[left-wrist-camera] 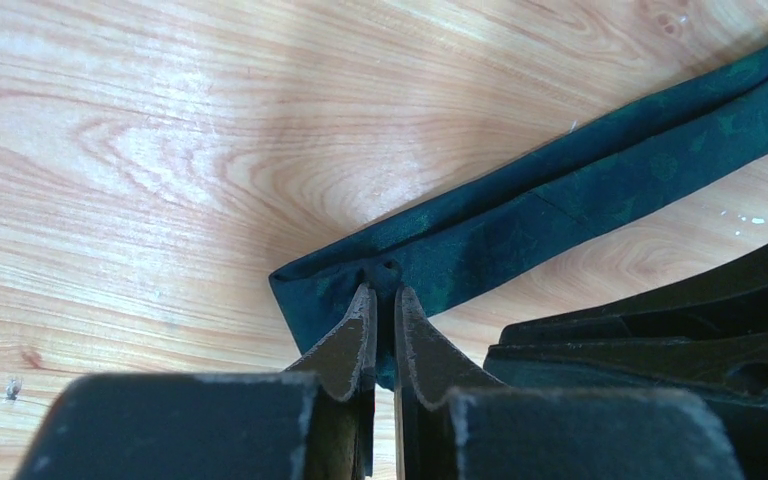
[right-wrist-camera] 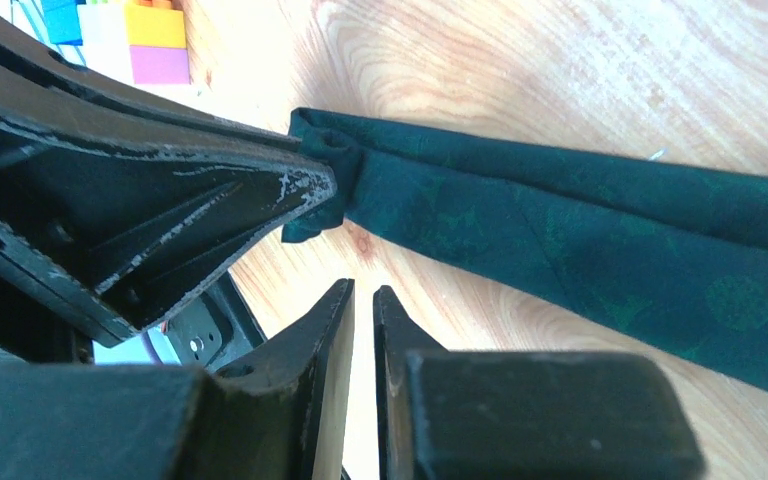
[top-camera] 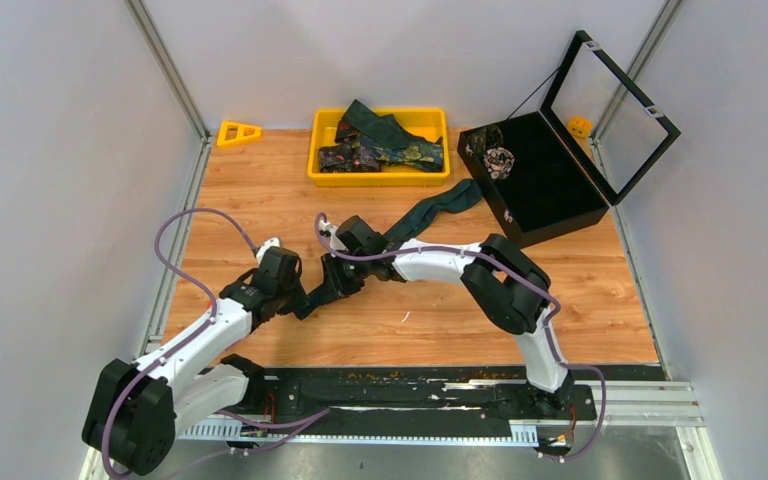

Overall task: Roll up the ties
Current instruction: Roll the tie at the center of the board.

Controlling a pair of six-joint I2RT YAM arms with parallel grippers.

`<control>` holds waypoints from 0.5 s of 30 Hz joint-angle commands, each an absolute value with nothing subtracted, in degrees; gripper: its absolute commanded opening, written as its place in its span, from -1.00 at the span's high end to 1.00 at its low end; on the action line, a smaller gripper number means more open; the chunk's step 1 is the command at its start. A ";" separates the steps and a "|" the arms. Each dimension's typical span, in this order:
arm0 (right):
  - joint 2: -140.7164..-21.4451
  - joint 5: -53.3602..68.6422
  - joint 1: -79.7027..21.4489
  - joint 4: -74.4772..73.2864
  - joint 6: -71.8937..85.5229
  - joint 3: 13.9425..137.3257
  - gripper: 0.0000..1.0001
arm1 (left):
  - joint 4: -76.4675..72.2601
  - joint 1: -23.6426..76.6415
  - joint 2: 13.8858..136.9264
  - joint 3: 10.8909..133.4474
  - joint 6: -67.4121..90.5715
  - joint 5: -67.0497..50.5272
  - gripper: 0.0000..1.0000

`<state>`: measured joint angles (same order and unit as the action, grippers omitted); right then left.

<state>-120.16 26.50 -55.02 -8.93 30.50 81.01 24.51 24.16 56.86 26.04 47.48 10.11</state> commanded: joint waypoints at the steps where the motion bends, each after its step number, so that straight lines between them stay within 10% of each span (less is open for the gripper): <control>1: -115.85 26.54 -54.60 -6.04 29.93 79.59 0.71 | 25.36 23.91 56.13 29.72 48.82 10.07 1.00; 15: -114.66 28.01 -52.91 -3.05 30.45 75.79 0.71 | 22.44 23.91 61.96 30.89 49.58 11.31 1.00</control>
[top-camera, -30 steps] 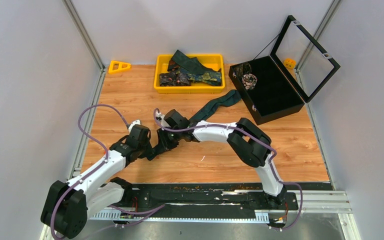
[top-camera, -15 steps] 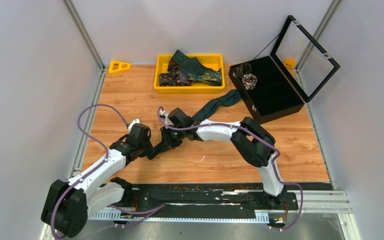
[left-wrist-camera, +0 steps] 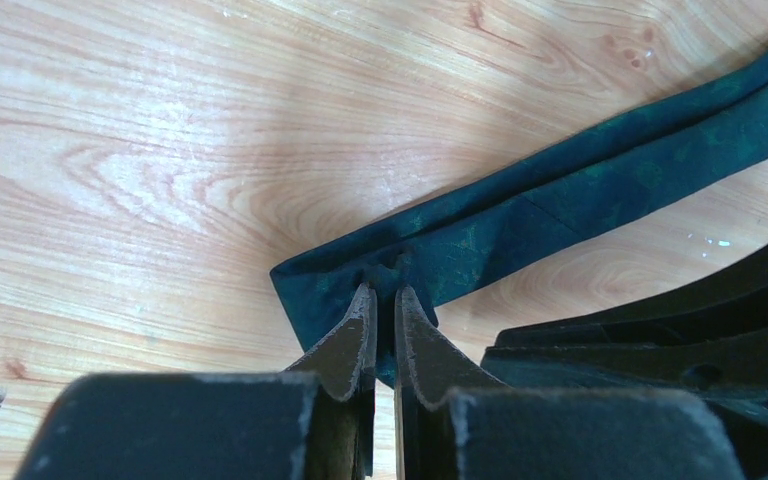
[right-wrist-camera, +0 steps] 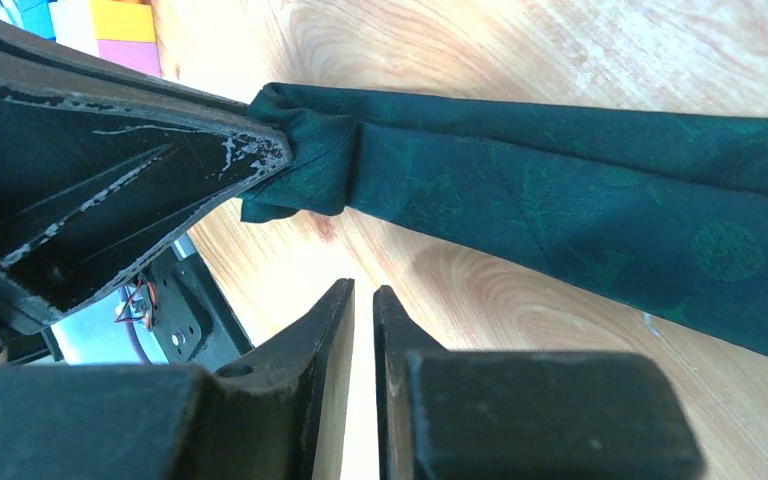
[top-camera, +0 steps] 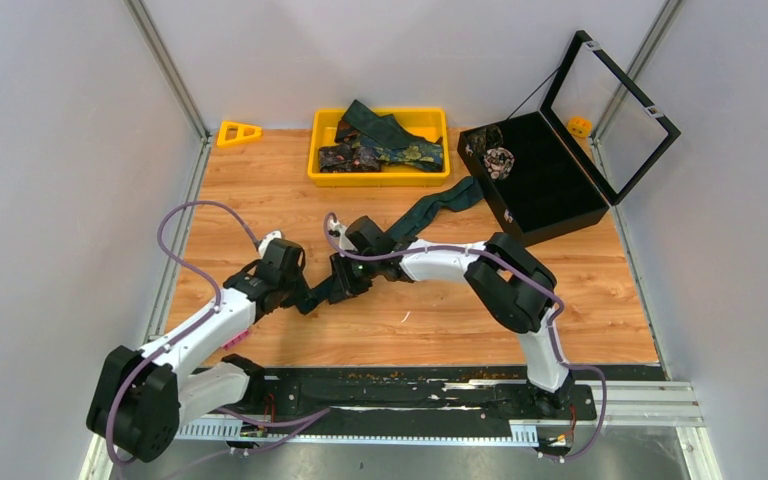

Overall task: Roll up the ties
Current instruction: Roll the tie at the center of the board.

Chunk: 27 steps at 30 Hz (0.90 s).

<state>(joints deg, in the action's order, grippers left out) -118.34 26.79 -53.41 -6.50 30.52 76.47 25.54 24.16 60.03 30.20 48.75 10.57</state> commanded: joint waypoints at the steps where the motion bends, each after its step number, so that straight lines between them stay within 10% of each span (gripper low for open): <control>1: -114.82 28.15 -52.83 -2.88 30.50 75.64 0.71 | 22.24 23.91 62.73 30.94 49.49 11.33 1.00; 27: -126.10 31.32 -54.01 -1.89 32.32 85.76 0.72 | 25.62 23.91 59.76 31.58 48.09 10.53 1.00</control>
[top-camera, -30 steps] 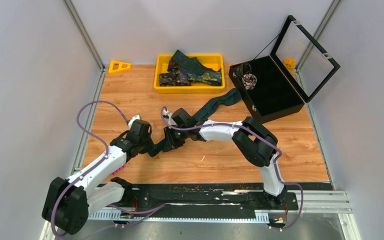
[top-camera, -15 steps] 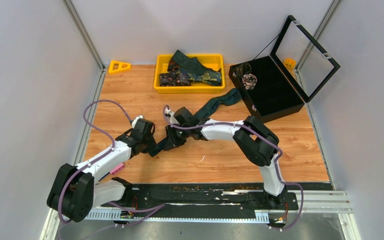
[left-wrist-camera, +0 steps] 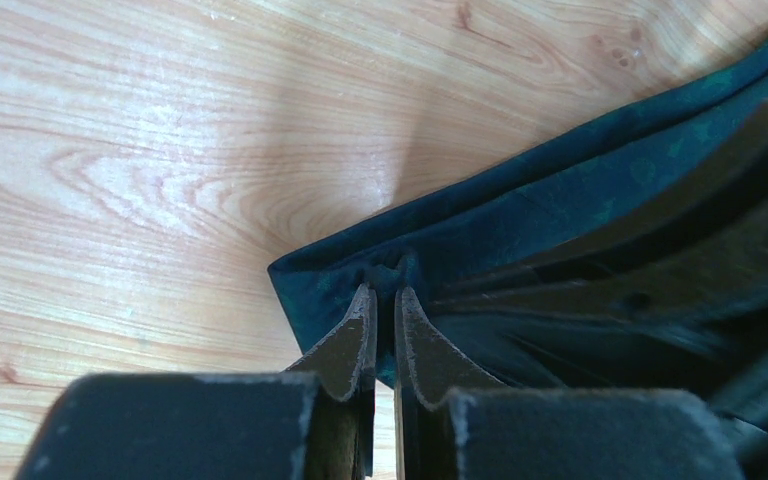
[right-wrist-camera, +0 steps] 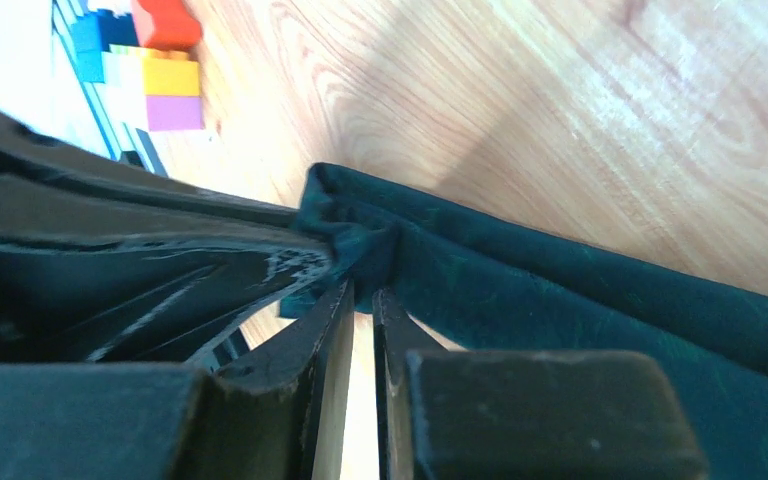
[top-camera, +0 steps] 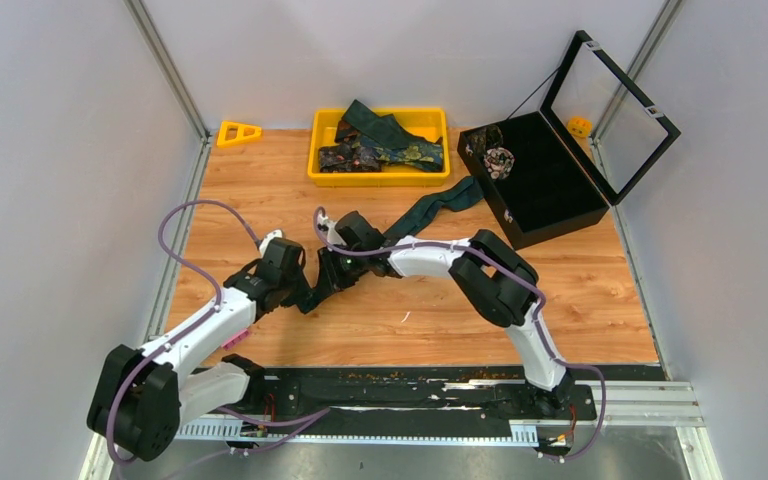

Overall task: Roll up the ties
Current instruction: Roll the tie at the center of the board.

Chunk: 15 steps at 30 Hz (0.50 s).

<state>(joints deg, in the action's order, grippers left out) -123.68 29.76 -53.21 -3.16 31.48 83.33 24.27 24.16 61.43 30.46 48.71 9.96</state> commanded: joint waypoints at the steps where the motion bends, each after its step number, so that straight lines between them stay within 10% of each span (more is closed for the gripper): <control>1: -126.46 31.48 -53.97 -1.93 32.33 85.92 0.72 | 25.88 23.91 59.49 31.63 47.96 10.54 1.00; 15: -127.45 32.68 -55.90 -0.86 32.46 85.95 0.72 | 24.78 23.95 61.52 32.12 46.83 10.02 1.00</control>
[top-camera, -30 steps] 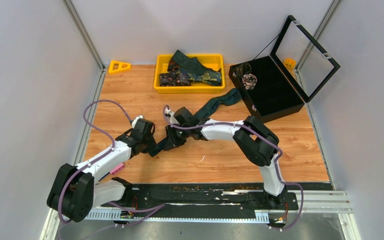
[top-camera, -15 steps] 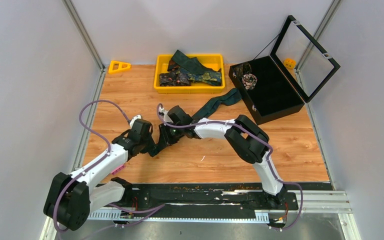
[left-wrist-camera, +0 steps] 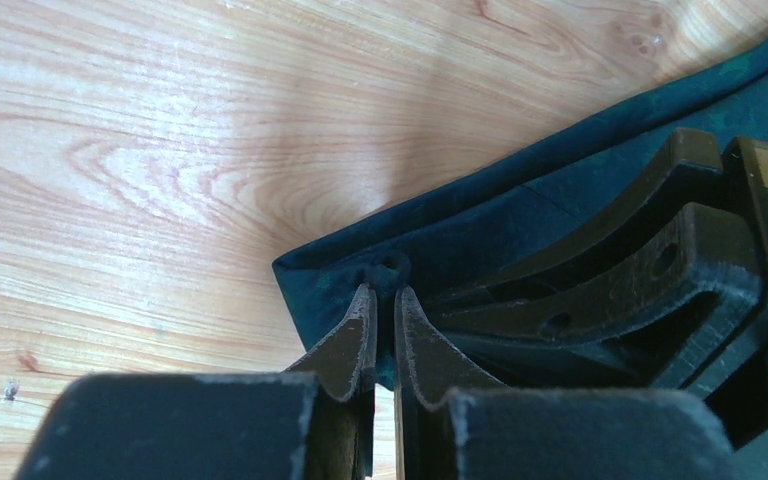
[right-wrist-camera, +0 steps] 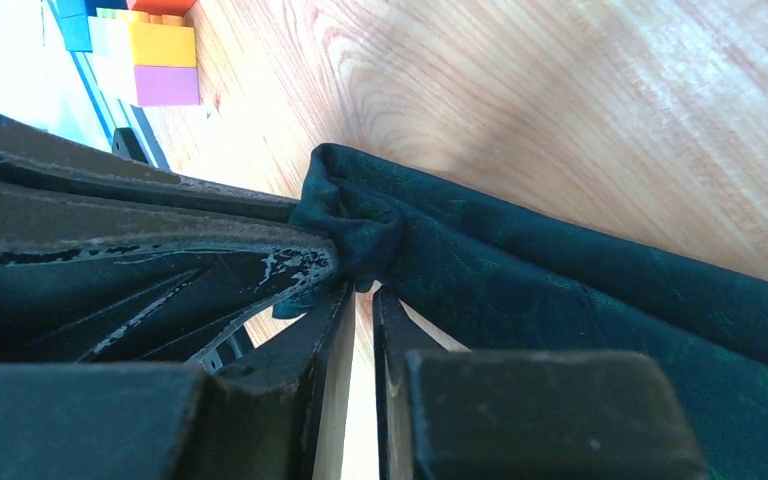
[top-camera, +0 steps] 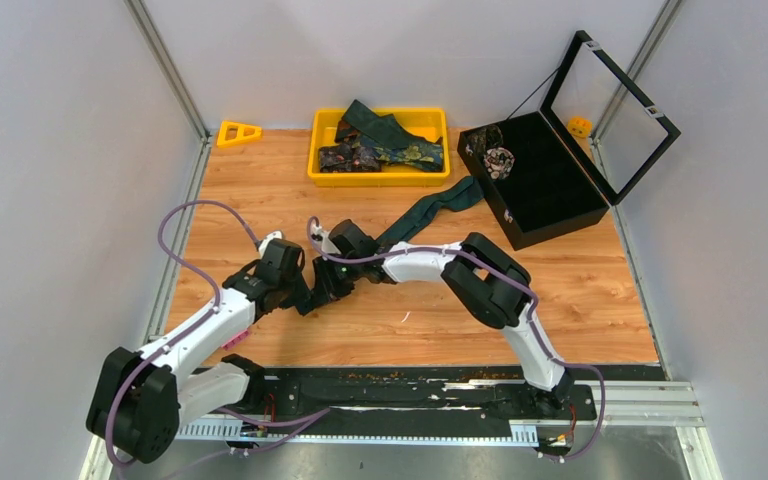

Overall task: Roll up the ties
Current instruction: Roll the tie at the center of the board.

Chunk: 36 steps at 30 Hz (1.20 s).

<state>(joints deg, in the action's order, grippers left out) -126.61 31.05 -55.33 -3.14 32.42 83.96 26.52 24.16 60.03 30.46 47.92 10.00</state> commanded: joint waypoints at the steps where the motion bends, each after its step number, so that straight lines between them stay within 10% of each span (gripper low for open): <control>1: -127.46 32.80 -55.90 -0.99 32.28 85.80 0.72 | 24.33 23.91 62.14 32.19 46.79 9.98 1.00; 14: -117.40 28.49 -51.29 -1.76 30.39 76.36 0.73 | 18.90 23.91 70.68 32.22 46.45 9.19 1.00; 26: -115.96 28.47 -50.88 -1.85 30.17 76.57 0.72 | 18.43 23.93 68.61 31.48 47.03 8.88 0.05; 36: -115.53 29.20 -51.36 -2.11 30.92 78.64 0.71 | 20.38 23.91 64.88 31.64 48.02 9.10 0.19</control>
